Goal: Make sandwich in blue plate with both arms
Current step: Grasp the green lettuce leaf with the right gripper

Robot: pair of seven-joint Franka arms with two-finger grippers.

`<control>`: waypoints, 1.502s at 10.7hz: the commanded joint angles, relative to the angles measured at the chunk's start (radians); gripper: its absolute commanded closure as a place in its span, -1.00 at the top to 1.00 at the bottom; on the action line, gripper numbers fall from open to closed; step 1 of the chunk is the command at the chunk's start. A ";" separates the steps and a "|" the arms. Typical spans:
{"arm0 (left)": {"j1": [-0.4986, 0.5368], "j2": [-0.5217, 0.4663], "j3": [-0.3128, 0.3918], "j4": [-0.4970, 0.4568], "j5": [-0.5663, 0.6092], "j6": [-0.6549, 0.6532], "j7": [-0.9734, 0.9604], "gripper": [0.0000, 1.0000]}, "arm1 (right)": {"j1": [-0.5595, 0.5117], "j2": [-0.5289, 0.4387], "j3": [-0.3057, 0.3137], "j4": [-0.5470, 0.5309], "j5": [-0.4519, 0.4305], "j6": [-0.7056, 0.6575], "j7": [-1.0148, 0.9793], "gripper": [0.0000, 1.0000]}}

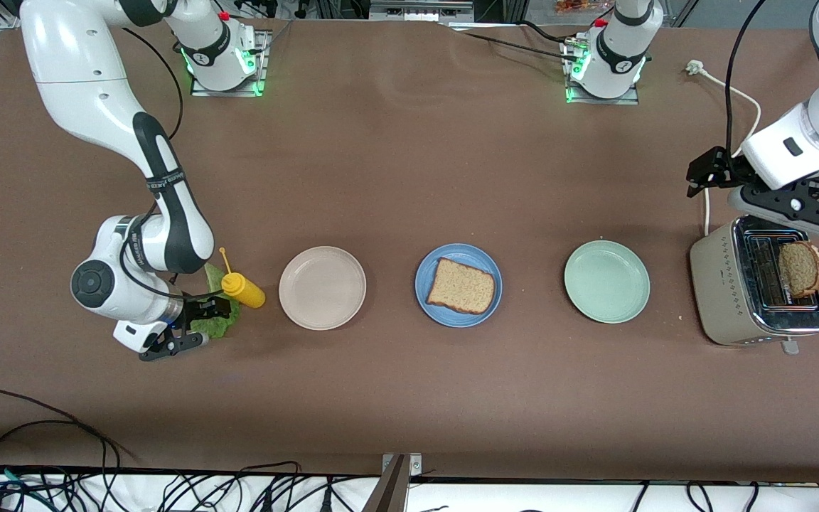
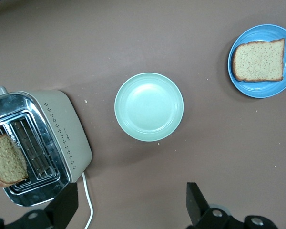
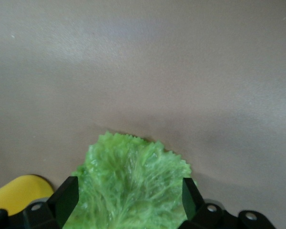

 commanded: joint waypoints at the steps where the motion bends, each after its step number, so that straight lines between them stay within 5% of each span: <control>1: -0.009 -0.046 0.020 -0.030 -0.017 -0.034 -0.002 1.00 | -0.012 0.019 0.013 -0.053 0.013 0.110 -0.096 -0.19; 2: -0.006 -0.042 0.020 -0.017 -0.017 -0.038 -0.002 1.00 | -0.012 0.019 0.013 -0.053 0.013 0.108 -0.123 -0.75; 3: -0.006 -0.040 0.020 -0.013 -0.014 -0.039 -0.004 1.00 | -0.012 0.017 0.013 -0.053 0.016 0.107 -0.124 -1.00; 8: -0.006 -0.040 0.016 -0.008 -0.003 -0.082 0.002 1.00 | -0.012 -0.131 0.022 -0.048 0.017 -0.081 -0.121 -1.00; 16: -0.001 -0.017 0.023 0.150 -0.008 -0.145 -0.005 1.00 | -0.001 -0.380 0.038 -0.047 -0.001 -0.400 -0.141 -1.00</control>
